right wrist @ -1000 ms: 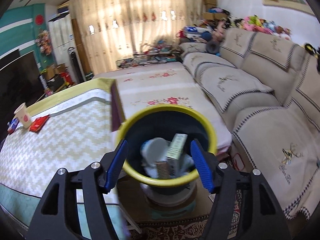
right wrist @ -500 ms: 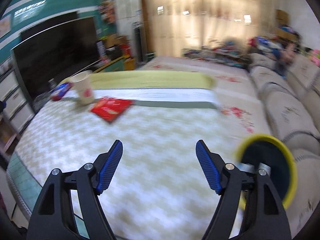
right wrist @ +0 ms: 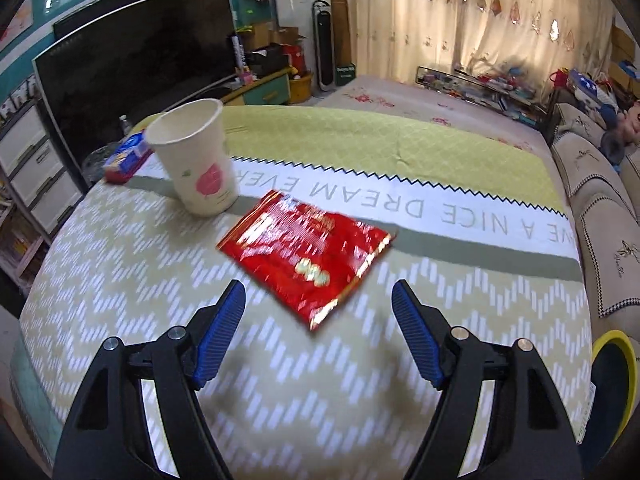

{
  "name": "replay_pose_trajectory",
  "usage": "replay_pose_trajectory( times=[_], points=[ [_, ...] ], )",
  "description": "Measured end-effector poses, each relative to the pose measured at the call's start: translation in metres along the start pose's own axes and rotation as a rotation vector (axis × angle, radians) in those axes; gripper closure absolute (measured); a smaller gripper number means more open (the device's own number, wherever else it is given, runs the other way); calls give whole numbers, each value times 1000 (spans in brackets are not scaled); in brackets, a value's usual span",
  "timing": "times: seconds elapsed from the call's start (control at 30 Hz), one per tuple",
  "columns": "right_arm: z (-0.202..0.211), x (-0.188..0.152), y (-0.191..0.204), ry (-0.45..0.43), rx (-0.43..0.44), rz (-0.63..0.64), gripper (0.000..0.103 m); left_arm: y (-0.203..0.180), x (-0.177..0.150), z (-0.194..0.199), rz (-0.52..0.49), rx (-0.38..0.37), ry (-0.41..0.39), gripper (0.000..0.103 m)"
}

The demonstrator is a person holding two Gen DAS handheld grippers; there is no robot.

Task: Collect trash
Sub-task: 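Move the right gripper toward the red snack wrapper on the table, then grasp the red snack wrapper with the right gripper, then carry the red wrapper over the bin and open the right gripper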

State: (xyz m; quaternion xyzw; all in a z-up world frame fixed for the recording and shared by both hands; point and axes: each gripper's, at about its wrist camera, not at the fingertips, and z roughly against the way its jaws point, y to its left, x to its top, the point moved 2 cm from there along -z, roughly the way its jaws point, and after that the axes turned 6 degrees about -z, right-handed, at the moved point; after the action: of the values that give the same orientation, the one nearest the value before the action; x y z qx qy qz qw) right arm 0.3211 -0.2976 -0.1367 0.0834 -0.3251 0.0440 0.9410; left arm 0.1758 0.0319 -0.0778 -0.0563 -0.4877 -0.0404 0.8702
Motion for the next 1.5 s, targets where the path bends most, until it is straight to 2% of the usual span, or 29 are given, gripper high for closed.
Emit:
replay_pose_trajectory(
  times=[0.3, 0.33, 0.37, 0.47, 0.53, 0.57, 0.63, 0.93, 1.17, 1.37, 1.5],
  points=[
    [-32, 16, 1, 38, -29, -49, 33, -2, -4, -10, 3, -11, 21, 5],
    [-37, 17, 1, 50, -23, -58, 39, -1, -5, -10, 6, -12, 21, 5],
    [-37, 17, 1, 40, -28, -60, 40, -1, -5, -11, 8, -11, 22, 5],
    [-38, 16, 2, 32, -53, -51, 57, 1, -7, -13, 12, -9, 27, 5],
    [-36, 15, 0, 32, -50, -60, 81, -1, -8, -15, 16, -14, 35, 5],
    [-36, 15, -1, 33, -42, -64, 82, -2, -9, -16, 16, -15, 39, 5],
    [-35, 14, -2, 36, -22, -70, 92, -3, -10, -18, 16, -19, 44, 5],
    [18, 5, -5, -66, 10, -72, 95, -11, -9, -20, 1, -27, 42, 5],
    [70, -13, -31, -138, 10, -109, 95, -27, -8, -19, -29, -47, 42, 5],
    [122, -42, -81, -223, -60, -185, 95, -44, -2, -15, -59, -70, 31, 5],
    [152, -63, -130, -263, -155, -259, 95, -60, 1, -14, -80, -94, 25, 5]
  ],
)
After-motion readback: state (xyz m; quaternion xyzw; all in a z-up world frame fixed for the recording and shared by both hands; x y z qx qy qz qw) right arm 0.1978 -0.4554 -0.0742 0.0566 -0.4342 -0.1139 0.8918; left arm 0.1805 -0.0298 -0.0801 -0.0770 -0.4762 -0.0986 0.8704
